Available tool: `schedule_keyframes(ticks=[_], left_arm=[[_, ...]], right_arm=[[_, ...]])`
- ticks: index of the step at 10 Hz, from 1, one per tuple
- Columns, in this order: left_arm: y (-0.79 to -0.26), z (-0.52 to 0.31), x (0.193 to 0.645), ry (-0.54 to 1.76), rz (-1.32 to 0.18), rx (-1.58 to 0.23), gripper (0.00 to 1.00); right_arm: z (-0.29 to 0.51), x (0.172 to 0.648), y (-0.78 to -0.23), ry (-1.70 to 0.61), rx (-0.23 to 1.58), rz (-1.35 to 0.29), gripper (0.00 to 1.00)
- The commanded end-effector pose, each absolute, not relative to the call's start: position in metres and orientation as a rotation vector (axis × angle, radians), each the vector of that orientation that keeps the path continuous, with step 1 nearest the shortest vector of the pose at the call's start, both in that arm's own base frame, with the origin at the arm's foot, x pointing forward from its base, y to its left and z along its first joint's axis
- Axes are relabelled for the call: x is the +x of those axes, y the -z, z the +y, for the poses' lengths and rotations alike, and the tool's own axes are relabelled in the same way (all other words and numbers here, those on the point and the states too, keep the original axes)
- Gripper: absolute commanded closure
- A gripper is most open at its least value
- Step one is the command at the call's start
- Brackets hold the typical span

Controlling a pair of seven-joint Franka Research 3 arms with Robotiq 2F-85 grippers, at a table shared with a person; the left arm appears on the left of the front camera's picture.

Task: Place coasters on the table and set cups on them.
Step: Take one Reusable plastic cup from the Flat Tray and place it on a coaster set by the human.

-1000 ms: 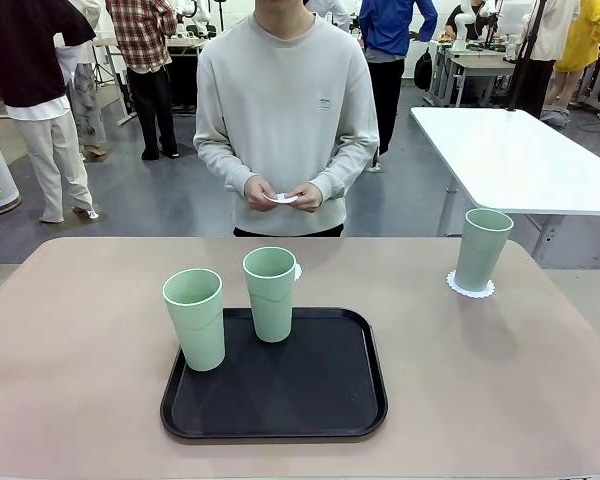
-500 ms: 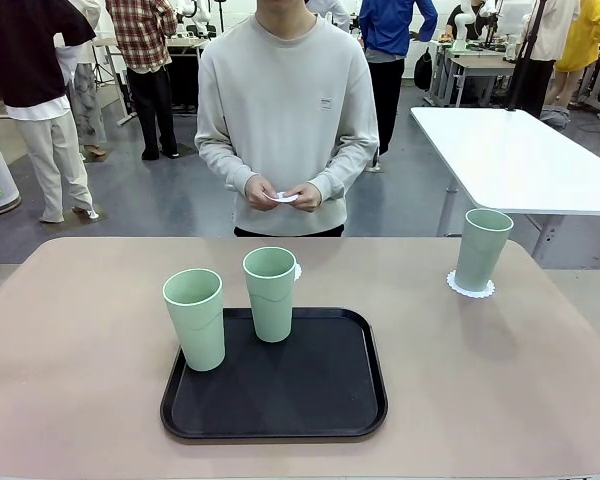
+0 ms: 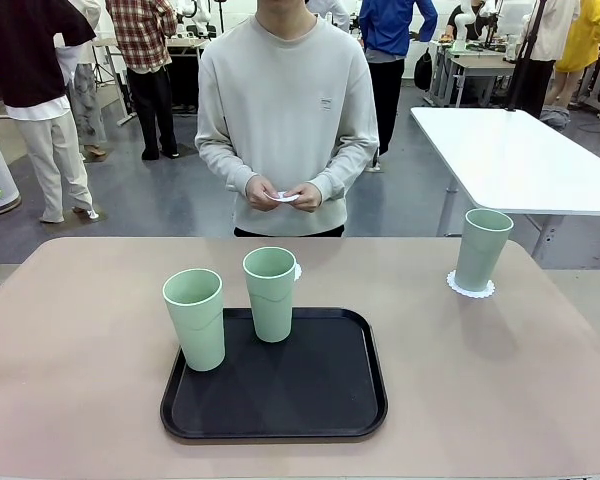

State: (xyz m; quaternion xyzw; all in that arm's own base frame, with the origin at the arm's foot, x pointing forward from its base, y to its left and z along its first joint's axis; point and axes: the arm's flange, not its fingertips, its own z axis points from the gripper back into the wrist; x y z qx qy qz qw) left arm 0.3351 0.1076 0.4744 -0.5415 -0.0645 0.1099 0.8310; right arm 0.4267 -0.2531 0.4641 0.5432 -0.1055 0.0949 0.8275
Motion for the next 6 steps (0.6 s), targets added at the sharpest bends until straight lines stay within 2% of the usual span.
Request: schedule_keyframes(ticks=[1, 3, 4, 6], left_arm=[[-0.475, 0.106, 0.336, -0.218, -0.149, -1.169, 0.00], [-0.475, 0.106, 0.336, -0.218, -0.149, -1.169, 0.00], [-0.475, 0.106, 0.336, -0.218, -0.149, -1.169, 0.00], [-0.475, 0.106, 0.336, -0.218, -0.149, -1.169, 0.00]], right_arm=[[-0.197, 0.433, -0.541, -0.428, 0.947, -0.303, 0.00], [-0.134, 0.444, -0.613, -0.609, 0.718, -0.313, 0.00], [-0.082, 0.445, -0.632, -0.764, 0.616, -0.281, 0.00], [0.000, 0.444, -0.625, -0.993, 0.494, -0.266, 0.00]])
